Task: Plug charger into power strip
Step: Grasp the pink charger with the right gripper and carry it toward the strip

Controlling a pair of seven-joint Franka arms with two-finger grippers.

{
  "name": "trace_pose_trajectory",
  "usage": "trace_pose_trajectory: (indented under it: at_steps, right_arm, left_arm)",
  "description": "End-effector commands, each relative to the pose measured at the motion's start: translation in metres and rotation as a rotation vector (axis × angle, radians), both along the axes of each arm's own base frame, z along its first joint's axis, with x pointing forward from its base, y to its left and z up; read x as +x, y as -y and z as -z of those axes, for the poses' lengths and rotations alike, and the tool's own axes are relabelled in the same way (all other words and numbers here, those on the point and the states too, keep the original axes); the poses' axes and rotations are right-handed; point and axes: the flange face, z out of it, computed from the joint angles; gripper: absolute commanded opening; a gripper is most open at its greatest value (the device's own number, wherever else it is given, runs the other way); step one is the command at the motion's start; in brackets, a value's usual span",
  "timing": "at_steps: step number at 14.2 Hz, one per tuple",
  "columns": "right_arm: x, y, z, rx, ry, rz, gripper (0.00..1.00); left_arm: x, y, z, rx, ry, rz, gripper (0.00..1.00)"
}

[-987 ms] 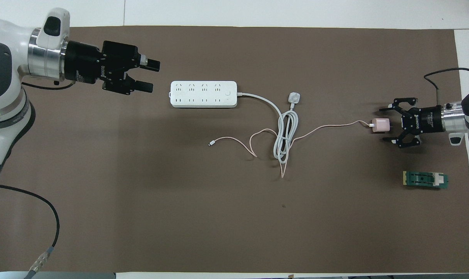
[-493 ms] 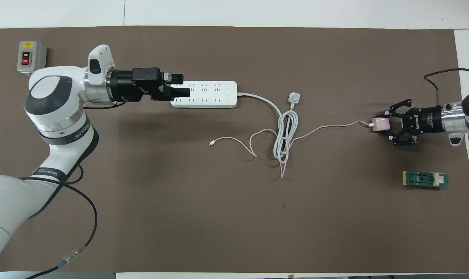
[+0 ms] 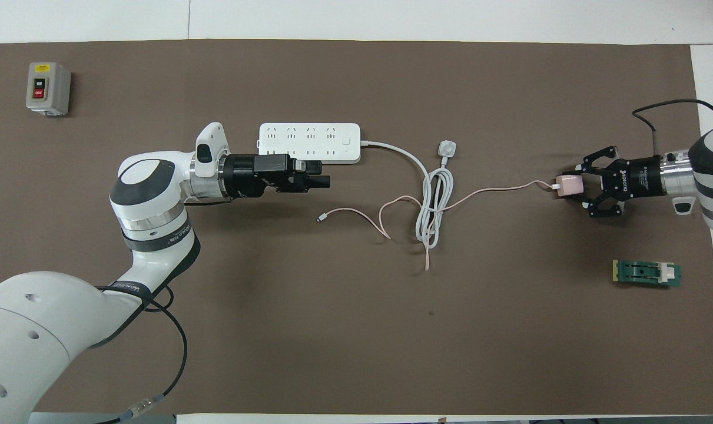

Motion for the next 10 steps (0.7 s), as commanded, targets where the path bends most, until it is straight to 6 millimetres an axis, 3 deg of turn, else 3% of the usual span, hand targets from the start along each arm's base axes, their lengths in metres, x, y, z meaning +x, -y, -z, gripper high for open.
trace_pose_trajectory:
  at_steps: [1, 4, 7, 10]
  right_arm:
    - [0.021, -0.035, -0.038, 0.012, -0.03, 0.024, 0.0]
    - [0.043, -0.083, -0.067, 0.02, -0.076, 0.019, 0.0]
    - [0.057, -0.139, -0.084, 0.027, -0.097, -0.001, 0.0]
    - [0.066, -0.218, -0.1, 0.039, -0.16, 0.034, 0.0]
  left_arm:
    - [-0.002, 0.008, 0.006, 0.055, 0.016, -0.057, 1.0]
    - [-0.003, 0.012, 0.008, 0.128, 0.021, -0.11, 1.0]
    - [0.001, 0.014, 0.008, 0.149, 0.02, -0.145, 1.0]
    - [-0.001, 0.014, 0.008, 0.146, 0.021, -0.136, 1.0]
